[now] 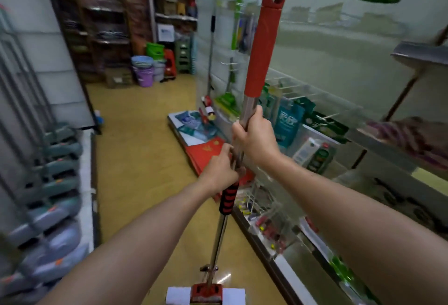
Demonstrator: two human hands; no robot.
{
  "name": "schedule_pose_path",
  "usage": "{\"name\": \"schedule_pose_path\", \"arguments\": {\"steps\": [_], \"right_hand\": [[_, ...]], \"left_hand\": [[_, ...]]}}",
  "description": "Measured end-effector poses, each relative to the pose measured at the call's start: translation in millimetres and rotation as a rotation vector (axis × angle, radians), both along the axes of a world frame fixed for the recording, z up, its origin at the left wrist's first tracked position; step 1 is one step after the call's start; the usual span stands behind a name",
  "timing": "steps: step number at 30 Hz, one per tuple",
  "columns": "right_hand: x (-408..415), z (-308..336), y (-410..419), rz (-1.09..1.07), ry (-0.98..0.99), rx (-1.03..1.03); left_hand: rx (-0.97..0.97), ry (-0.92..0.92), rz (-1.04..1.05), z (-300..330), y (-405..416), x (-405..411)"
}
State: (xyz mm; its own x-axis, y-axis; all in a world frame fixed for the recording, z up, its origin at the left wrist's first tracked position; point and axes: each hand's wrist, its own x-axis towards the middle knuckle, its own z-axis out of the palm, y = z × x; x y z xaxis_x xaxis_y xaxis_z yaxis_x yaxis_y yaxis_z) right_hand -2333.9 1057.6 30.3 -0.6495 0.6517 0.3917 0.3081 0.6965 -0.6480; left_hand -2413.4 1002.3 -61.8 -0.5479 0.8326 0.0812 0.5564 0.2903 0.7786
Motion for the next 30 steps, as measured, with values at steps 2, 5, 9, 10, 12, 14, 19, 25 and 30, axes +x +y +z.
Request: {"name": "schedule_pose_path", "arguments": {"steps": [2,5,9,10,12,14,19,25,30], "right_hand": [[-37,3,13,0.071,0.026,0.018],[-92,14,35,0.146,0.043,0.031],[-158,27,64,0.214,0.077,0.035],[-174,30,70,0.23,0.08,0.035],[-203,36,80,0.243,0.081,0.031],[-234,38,91,0.263,0.082,0.015],[-318,32,116,0.326,0.078,-0.031],[-429,29,145,0.304,0.098,-0.025],[-517,43,167,0.245,0.26,-0.108]], "left_hand": [[0.07,-0.061,0.017,2,10,-32],[0.124,-0.199,0.076,14,30,-78],[0.112,-0.191,0.128,29,57,-144],[0.125,-0.185,0.141,32,63,-161],[0.124,-0.172,0.166,35,73,-191],[0.127,-0.168,0.162,36,82,-221],[0.12,-0.173,0.177,32,103,-303],[0.108,-0.182,0.164,30,132,-409],[0.137,-0.211,0.191,41,167,-493]]}}
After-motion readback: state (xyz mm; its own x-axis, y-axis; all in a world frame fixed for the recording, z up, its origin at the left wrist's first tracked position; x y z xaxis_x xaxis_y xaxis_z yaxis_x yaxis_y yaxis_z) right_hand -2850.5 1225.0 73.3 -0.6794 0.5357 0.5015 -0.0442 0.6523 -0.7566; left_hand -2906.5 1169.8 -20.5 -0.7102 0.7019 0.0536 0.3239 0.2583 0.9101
